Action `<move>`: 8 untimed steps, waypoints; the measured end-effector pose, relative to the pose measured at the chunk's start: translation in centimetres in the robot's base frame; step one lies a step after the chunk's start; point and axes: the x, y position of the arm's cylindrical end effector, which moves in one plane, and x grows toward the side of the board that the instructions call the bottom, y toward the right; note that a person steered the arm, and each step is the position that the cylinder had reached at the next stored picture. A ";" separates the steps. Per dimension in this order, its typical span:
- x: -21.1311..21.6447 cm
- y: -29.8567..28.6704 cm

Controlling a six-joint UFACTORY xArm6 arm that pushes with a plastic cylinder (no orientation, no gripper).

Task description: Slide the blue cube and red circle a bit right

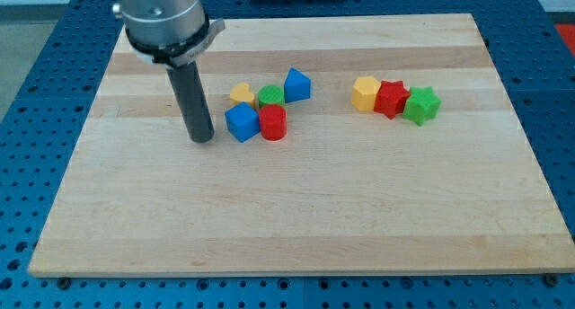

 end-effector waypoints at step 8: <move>0.7 0.9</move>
